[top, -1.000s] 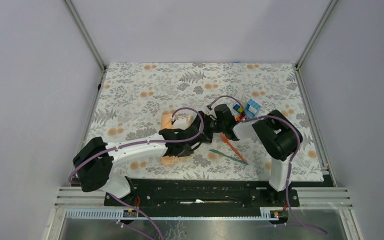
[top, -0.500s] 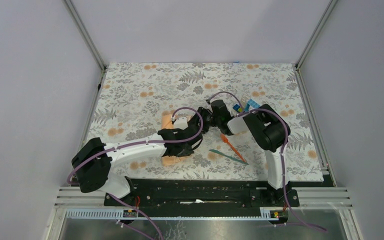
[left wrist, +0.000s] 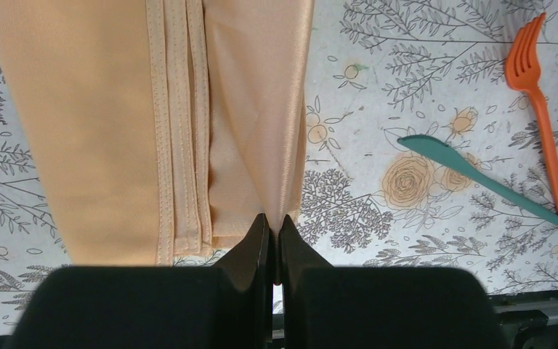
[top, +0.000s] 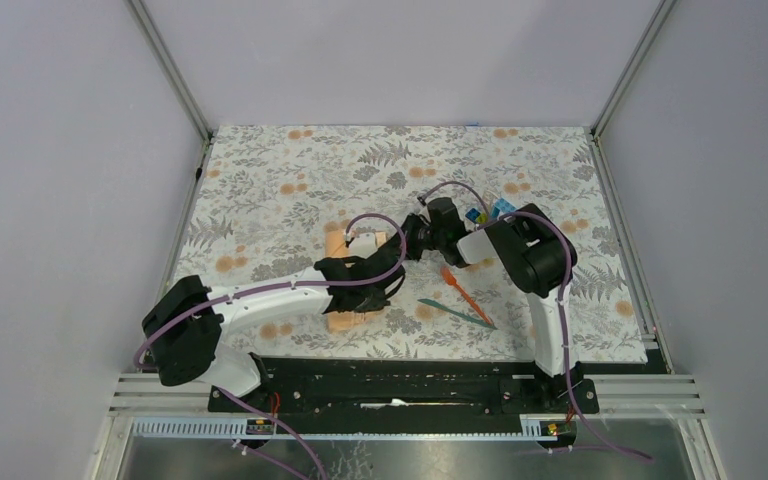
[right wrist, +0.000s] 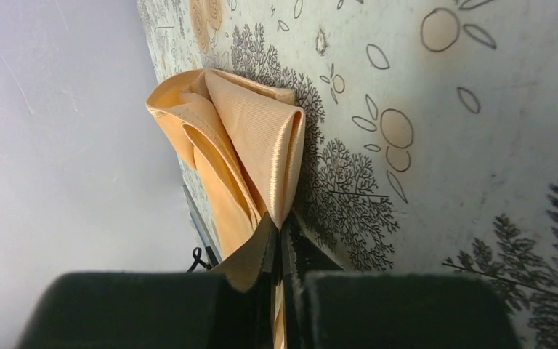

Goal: Fold the napkin into a case and place the utensils inside
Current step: Pick up the 2/3-rectangle-folded napkin from the center of the board, then fold the 2/3-rectangle-folded napkin at the center of the board.

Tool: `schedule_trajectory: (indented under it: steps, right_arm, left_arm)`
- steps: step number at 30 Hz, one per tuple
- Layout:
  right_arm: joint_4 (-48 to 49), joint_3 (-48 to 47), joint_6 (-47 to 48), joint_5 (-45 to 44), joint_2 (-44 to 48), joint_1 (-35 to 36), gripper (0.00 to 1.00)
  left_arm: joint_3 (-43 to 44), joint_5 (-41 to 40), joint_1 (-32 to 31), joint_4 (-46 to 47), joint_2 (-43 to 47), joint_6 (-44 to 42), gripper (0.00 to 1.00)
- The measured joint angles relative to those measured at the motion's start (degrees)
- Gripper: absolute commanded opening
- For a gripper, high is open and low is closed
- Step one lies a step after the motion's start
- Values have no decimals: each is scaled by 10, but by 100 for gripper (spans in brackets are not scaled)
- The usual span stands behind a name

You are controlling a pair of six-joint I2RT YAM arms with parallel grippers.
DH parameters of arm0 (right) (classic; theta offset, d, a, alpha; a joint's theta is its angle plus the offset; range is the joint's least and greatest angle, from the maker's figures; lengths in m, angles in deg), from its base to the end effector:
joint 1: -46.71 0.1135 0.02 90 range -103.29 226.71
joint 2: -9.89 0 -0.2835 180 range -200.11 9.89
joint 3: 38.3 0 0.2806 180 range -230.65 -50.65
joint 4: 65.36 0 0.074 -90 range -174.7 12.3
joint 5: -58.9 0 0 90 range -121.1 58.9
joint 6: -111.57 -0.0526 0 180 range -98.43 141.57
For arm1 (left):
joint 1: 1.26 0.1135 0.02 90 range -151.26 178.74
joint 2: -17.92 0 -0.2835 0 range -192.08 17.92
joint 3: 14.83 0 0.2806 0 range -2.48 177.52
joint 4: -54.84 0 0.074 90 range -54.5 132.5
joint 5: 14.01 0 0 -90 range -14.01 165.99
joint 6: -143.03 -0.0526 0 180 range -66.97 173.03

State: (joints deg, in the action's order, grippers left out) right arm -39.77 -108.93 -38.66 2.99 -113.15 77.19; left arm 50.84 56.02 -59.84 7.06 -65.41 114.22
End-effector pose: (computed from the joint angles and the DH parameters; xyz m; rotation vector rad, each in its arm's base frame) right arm 0.3734 0.2540 0.0758 0.1720 2.3429 1.5074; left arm 0.1747 -0.2516 0.1977 -0.1599 2.6149 -0.2617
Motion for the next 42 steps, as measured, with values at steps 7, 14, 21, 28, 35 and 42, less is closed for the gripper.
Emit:
schedule_trajectory:
  steps: [7, 14, 21, 28, 35, 42]
  right_arm:
    - [-3, -1, 14, 21, -1, -16, 0]
    - [-144, -14, 103, 15, 47, -48, 0]
    - [-294, -49, 213, -46, 143, -57, 0]
    - [-405, -81, 259, -129, 155, -30, 0]
    - [-502, -181, 273, -233, 139, 59, 0]
    - [-596, -305, 299, -347, 80, 132, 0]
  left_arm:
    - [-1, 18, 2, 40, 0, -15, 0]
    - [-1, 65, 3, 122, -27, -28, 0]
    - [-19, 115, 3, 240, -74, -30, 0]
    - [-136, 133, 4, 384, -36, -17, 0]
    - [-239, 146, 13, 494, 25, 0, 0]
    - [-344, 165, 46, 602, 89, 28, 0]
